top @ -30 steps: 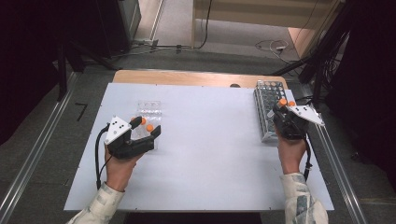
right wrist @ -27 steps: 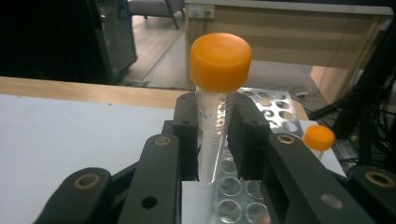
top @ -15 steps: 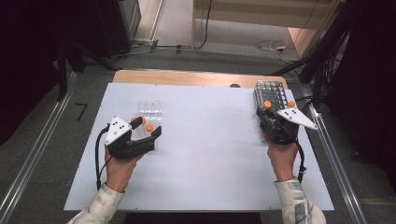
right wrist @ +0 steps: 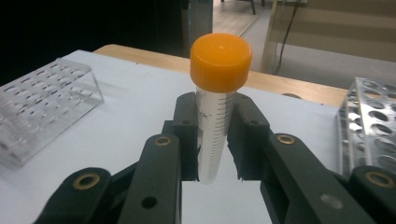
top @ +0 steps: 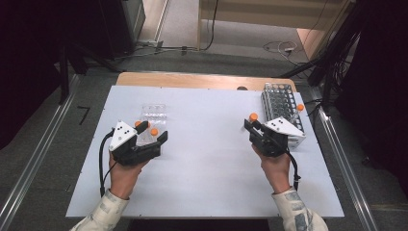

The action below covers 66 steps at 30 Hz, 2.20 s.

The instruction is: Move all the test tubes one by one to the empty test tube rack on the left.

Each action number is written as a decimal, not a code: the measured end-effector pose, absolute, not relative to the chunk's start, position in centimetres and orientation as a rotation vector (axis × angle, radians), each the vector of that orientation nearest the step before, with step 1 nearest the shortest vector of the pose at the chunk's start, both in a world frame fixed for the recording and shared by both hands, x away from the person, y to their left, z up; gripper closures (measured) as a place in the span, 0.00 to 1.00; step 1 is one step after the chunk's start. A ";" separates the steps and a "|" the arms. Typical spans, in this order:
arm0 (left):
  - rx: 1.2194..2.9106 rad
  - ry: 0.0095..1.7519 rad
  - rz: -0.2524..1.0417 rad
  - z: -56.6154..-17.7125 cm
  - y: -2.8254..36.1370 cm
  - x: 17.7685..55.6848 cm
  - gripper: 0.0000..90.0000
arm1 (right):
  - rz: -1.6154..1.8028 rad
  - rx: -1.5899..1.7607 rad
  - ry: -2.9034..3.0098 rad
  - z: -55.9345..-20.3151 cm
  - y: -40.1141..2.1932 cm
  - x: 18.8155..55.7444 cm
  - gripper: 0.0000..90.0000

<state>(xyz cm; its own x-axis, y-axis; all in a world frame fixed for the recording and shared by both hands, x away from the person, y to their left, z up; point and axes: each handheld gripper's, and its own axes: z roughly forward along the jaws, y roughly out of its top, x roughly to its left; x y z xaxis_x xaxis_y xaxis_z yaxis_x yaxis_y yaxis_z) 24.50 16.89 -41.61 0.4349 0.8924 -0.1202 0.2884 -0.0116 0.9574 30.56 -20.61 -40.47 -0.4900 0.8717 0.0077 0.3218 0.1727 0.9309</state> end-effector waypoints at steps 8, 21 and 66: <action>1.557 1.072 0.668 -41.6 16.8 24.5 0.27 | 1.311 1.073 1.971 -41.1 -18.8 29.9 0.80; 1.573 1.046 0.647 -41.6 16.0 24.2 0.27 | 1.327 0.990 2.084 -42.1 -16.0 28.7 0.80; 1.733 0.806 0.477 -43.5 10.0 23.3 0.62 | 1.343 0.774 2.358 -44.8 -9.0 25.4 0.80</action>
<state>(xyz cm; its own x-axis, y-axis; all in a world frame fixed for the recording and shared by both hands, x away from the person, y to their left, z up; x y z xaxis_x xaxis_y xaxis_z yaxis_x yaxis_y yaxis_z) 23.27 9.96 -43.47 0.6860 0.7230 -0.0813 0.2770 -0.1562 0.9481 25.35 -8.97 -44.78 -0.8026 0.5964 -0.0085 0.2968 0.4118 0.8616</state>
